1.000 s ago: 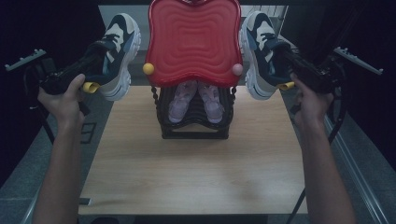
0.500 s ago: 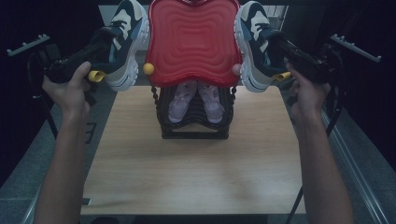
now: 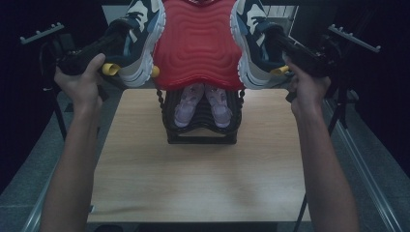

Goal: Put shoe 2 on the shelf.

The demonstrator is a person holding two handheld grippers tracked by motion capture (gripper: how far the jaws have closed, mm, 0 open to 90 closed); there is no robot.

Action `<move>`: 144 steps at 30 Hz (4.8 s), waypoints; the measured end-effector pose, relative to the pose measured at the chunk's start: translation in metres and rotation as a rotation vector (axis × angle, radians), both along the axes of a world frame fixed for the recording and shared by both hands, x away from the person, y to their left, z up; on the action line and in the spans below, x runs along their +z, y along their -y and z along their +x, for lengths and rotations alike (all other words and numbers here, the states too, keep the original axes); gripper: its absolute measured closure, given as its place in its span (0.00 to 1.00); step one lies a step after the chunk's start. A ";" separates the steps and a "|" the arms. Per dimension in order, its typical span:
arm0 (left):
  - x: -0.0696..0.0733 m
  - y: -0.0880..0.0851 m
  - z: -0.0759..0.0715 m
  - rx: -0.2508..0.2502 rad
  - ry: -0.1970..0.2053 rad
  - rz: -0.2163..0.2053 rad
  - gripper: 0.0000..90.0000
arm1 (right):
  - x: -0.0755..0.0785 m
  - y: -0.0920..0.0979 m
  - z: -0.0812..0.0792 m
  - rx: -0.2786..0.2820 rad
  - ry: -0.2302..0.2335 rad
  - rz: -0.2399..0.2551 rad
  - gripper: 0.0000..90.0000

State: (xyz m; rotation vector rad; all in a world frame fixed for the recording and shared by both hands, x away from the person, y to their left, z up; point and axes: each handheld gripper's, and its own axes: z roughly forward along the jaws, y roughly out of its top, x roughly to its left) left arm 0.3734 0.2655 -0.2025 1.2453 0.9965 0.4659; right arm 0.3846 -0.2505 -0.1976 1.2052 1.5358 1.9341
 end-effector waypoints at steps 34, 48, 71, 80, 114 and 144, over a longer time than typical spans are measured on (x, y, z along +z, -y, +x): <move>0.022 0.060 0.045 0.035 -0.015 0.044 0.80 | 0.036 -0.062 0.035 -0.005 -0.012 -0.046 0.81; 0.010 0.081 0.061 0.025 -0.037 0.067 0.80 | 0.024 -0.073 0.052 -0.027 -0.042 -0.078 0.80; -0.014 0.096 0.071 -0.003 -0.061 0.125 0.61 | 0.000 -0.084 0.073 -0.011 -0.022 -0.194 0.61; -0.010 0.091 0.068 -0.030 -0.042 0.117 0.52 | 0.000 -0.080 0.070 0.006 0.010 -0.204 0.46; -0.014 0.062 0.024 -0.115 -0.001 0.147 0.50 | -0.010 -0.022 0.018 0.071 0.070 -0.171 0.44; -0.091 0.036 -0.021 -0.165 -0.011 0.169 0.51 | -0.106 -0.006 -0.004 0.113 -0.001 -0.213 0.45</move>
